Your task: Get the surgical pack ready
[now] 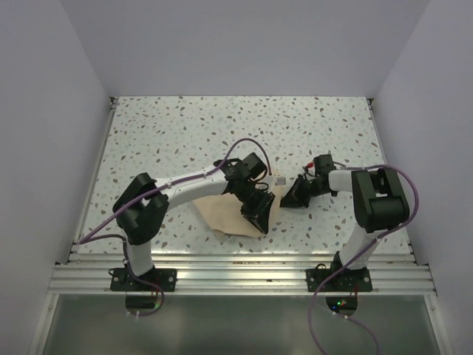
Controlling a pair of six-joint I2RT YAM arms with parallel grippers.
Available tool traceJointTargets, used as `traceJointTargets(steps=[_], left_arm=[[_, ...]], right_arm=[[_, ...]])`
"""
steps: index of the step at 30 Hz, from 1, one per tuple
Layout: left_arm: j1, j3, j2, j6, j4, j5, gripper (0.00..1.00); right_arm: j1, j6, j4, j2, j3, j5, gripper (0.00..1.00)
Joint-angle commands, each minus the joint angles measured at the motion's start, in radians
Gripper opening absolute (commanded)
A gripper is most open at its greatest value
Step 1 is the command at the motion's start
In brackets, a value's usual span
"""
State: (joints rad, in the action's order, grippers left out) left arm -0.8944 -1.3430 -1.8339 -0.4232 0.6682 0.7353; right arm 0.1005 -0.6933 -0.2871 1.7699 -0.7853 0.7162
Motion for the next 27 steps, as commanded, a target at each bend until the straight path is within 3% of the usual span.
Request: traceJointTargets(steps=[1, 2, 9, 13, 19, 25, 27], left_arm=[[-0.02, -0.064, -0.016, 0.032, 0.031, 0.003, 0.26], [-0.02, -0.07, -0.004, 0.032, 0.03, -0.032, 0.34], [0.032, -0.015, 0.261, -0.005, 0.005, -0.358, 0.58], [0.035, 0.06, 0.328, -0.017, -0.021, -0.488, 0.64], [-0.038, 0.102, 0.3, 0.015, -0.001, -0.725, 0.67], [-0.165, 0.077, 0.213, 0.038, 0.062, -0.965, 0.7], [-0.201, 0.073, 0.187, 0.041, 0.074, -1.025, 0.75]], right_arm=[[0.01, -0.067, 0.098, 0.036, -0.002, 0.028, 0.0], [0.013, -0.071, 0.1, 0.051, -0.023, 0.029, 0.0], [-0.001, 0.078, -0.117, 0.065, -0.15, -0.056, 0.0], [-0.042, 0.144, -0.19, 0.053, -0.163, -0.077, 0.01], [-0.099, 0.181, -0.267, -0.032, -0.149, -0.084, 0.06], [-0.13, 0.206, -0.345, -0.124, -0.154, -0.101, 0.27], [-0.131, 0.209, -0.345, -0.139, -0.144, -0.097, 0.31]])
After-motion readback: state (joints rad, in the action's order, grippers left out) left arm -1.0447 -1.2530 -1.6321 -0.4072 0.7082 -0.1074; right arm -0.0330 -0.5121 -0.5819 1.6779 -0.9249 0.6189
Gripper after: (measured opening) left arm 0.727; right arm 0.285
